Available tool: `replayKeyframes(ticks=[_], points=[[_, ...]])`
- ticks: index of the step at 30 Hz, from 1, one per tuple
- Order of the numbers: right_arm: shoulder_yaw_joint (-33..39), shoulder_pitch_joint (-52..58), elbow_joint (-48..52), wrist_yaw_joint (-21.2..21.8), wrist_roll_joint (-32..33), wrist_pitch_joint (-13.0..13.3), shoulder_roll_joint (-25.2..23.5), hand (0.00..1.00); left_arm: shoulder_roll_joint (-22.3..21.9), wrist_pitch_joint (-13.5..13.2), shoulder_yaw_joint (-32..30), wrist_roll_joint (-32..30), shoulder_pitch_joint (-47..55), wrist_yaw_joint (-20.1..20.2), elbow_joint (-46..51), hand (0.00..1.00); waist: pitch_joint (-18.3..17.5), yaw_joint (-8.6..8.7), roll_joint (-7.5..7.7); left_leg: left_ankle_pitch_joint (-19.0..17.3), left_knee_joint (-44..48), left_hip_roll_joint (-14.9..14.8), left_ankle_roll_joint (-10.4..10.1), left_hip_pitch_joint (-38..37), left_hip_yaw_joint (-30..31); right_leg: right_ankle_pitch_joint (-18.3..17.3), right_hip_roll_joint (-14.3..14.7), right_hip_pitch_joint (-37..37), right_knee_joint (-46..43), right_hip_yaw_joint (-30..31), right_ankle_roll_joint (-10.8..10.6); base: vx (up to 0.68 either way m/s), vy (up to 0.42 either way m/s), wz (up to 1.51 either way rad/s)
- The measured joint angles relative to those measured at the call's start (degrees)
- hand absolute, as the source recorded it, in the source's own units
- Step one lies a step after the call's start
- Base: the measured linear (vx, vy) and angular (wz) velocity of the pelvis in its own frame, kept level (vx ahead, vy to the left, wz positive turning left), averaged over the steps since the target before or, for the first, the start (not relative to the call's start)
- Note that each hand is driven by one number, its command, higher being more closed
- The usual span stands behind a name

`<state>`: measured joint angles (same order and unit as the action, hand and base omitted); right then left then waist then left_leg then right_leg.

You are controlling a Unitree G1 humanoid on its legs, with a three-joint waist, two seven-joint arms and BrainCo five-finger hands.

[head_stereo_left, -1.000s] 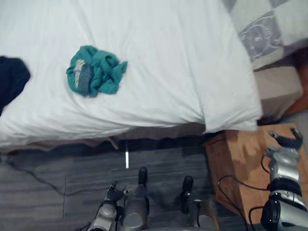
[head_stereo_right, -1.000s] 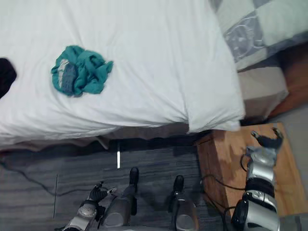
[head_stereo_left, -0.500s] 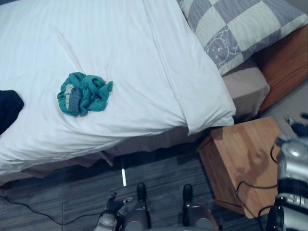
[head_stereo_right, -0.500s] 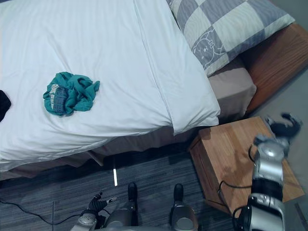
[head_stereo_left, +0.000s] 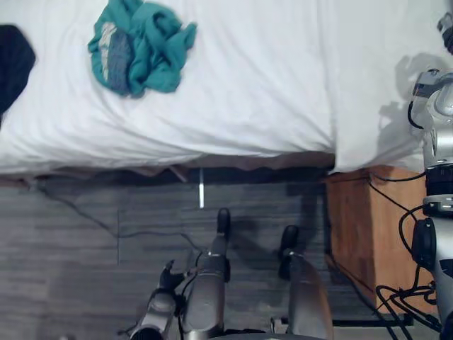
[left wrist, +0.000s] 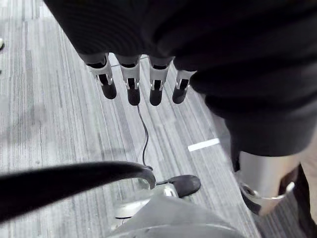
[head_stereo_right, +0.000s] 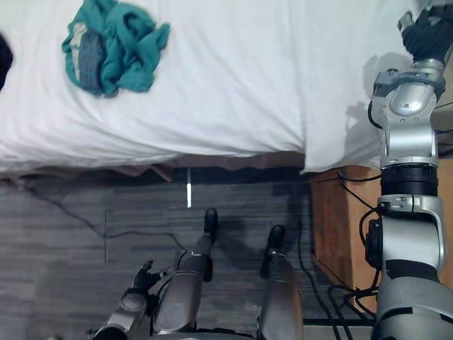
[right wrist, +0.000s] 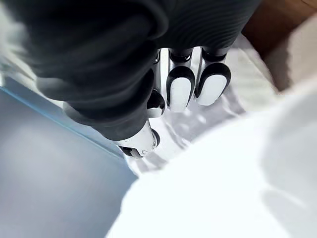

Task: Tidy the bed and pick cloth on bed and put in laundry

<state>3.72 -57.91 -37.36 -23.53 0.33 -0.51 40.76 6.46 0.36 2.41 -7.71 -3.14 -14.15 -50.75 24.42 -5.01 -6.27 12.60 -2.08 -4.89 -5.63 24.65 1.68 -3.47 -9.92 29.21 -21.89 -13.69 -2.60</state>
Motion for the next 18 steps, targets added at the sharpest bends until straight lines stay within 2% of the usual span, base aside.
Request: replayKeyframes(ticks=[2, 5, 7, 9, 10, 11, 12, 14, 16, 17, 18], points=[[-0.12, 0.44, -4.77, -0.06, 1.06, 0.01, -1.91, 1.0, -0.37, -0.58, -0.05, 1.1, -1.18, -1.49, 1.15, 0.0, 1.53, -0.65, -0.24, -0.72, 1.93, 0.5, 0.53, 1.82, -0.17, -0.79, -0.57, 1.68, -1.56, 0.6, -0.19, -0.04, -0.031, 0.04], [1.55, 3.91, -3.57, -0.2, 1.4, 1.97, -4.89, 1.0, -0.53, -0.44, -0.32, 1.49, -2.02, -2.62, 1.43, 0.0, 2.36, -0.45, -0.18, -2.65, 5.34, 0.66, 0.96, 3.08, -0.58, -1.53, -0.87, 2.14, -2.81, 1.19, -0.18, -0.05, -0.04, -0.04], [3.35, 6.9, -2.04, -0.08, 1.41, 2.38, -7.28, 1.0, -0.61, -0.47, -0.36, 1.45, -2.05, -3.16, 1.46, 0.0, 2.36, -0.27, -0.13, -3.91, 7.17, 0.56, 1.02, 2.78, -0.92, -1.94, -0.89, 1.19, -3.07, 1.44, -0.34, -0.02, -0.032, -0.08], [5.67, 12.32, 0.49, -0.09, 1.36, 3.32, -12.22, 1.0, -0.59, -0.09, -0.84, 1.41, -2.13, -3.72, 1.48, 0.0, 2.58, 0.12, 0.55, -4.61, 7.73, 0.17, 1.12, 1.22, -1.27, -2.04, -0.74, -0.7, -2.53, 1.52, -0.41, 0.0, -0.032, -0.09], [7.98, 17.06, 1.96, -0.11, 1.37, 3.85, -17.07, 1.0, -0.22, 0.87, -1.34, 1.18, -2.01, -3.84, 1.37, 0.0, 2.79, 0.94, 1.61, -4.91, 7.21, -0.24, 0.93, -0.92, -1.35, -2.08, -0.14, -3.07, -1.28, 1.43, -0.44, 0.02, -0.036, -0.09], [8.79, 19.79, 2.05, -0.03, 1.41, 3.84, -19.4, 1.0, -0.03, 1.27, -2.18, 0.83, -1.86, -3.85, 1.33, 0.0, 2.7, 1.21, 2.3, -5.0, 6.4, -0.25, 0.83, -2.25, -1.59, -2.16, -0.08, -4.19, -0.61, 1.45, -0.51, 0.04, -0.024, -0.16], [10.24, 24.74, 1.82, 0.04, 1.65, 3.28, -22.66, 0.0, 0.19, 1.7, -2.76, 0.32, -1.82, -3.84, 1.4, 0.0, 2.8, 1.34, 3.35, -5.0, 5.05, -0.36, 0.83, -4.57, -2.08, -2.29, 0.28, -6.21, 0.55, 1.51, -0.7, 0.05, -0.022, -0.14], [12.33, 31.65, 0.36, 0.09, 2.65, 1.49, -27.19, 0.0, 0.41, 1.9, -2.88, 0.15, -1.81, -3.83, 1.72, 0.0, 2.55, 1.76, 4.06, -5.0, 3.31, -0.6, 0.81, -6.73, -2.52, -2.29, 0.92, -8.33, 2.12, 1.44, -0.72, 0.06, -0.027, -0.05], [17.26, 42.84, -3.73, 0.1, 5.74, -1.39, -33.73, 0.0, -0.17, 2.51, -3.26, -0.5, -1.69, -3.79, 2.19, 0.0, 2.49, 3.01, 4.22, -4.19, 0.43, -0.99, 0.73, -9.94, -4.3, -1.71, 1.14, -11.25, 4.71, 1.48, -1.41, 0.1, -0.027, -0.04], [17.99, 45.19, -4.51, 0.11, 6.08, -1.75, -34.73, 0.0, -0.32, 2.83, -3.43, -0.79, -1.61, -3.77, 2.19, 0.0, 2.48, 3.36, 4.21, -3.98, 0.03, -0.94, 0.74, -10.64, -4.51, -1.45, 1.15, -12.11, 5.3, 1.46, -1.45, 0.17, 0.003, -0.04], [19.97, 51.39, -6.94, 0.19, 6.36, -2.55, -37.25, 0.0, -0.84, 3.08, -4.94, -0.95, -0.59, -3.66, 2.19, 0.0, 2.06, 4.96, 4.59, -4.15, 0.15, -0.53, 0.89, -12.22, -5.14, -1.14, 0.74, -14.58, 6.85, 1.17, -1.8, 0.12, 0.014, -0.03]])
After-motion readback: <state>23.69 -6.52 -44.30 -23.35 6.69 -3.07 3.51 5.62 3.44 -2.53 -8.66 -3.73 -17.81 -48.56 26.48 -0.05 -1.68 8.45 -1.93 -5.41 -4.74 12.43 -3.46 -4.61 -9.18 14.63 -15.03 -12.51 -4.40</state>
